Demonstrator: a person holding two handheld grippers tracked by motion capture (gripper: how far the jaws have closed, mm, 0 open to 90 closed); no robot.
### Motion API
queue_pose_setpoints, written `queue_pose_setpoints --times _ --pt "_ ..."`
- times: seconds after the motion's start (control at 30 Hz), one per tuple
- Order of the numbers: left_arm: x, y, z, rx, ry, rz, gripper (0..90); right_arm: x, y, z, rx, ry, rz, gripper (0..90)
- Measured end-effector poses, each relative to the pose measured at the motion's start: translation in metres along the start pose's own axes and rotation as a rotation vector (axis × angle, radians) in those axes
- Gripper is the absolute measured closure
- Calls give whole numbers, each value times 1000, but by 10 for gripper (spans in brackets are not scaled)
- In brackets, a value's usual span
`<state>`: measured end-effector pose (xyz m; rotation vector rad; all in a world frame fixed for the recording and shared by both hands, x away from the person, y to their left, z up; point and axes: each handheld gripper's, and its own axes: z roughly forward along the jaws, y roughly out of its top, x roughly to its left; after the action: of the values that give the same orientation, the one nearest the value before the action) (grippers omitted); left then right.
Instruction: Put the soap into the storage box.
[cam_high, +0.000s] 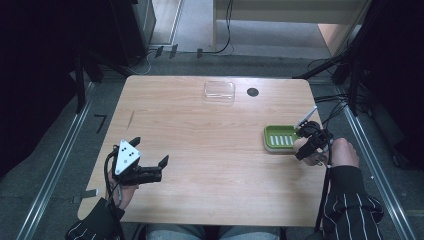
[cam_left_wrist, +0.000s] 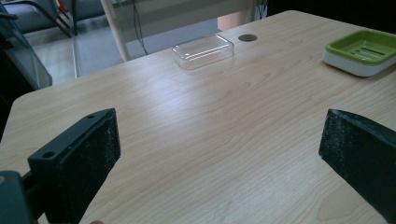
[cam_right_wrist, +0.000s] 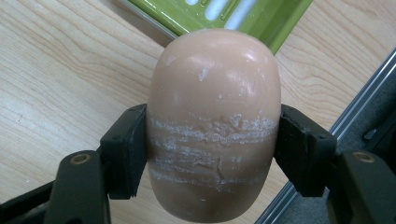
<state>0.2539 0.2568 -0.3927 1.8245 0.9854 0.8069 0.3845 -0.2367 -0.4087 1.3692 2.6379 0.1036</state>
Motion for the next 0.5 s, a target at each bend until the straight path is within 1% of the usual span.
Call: queue_pose_setpoints --times 0.07,0.1,0.17,0.47,0.5 --pt "0 0 0 0 -1 0 0 0 1 -1 3 -1 -4 335" --pt "0 0 0 0 -1 1 0 0 2 -2 0 -3 -16 335" --pt "0 0 0 2 -1 0 0 0 3 -3 -2 -5 -15 335" --pt "0 -1 1 6 -1 -3 0 -2 9 -6 -5 -14 -49 336" --pt "0 -1 0 7 1 -2 0 -2 10 -6 -5 -13 -46 335"
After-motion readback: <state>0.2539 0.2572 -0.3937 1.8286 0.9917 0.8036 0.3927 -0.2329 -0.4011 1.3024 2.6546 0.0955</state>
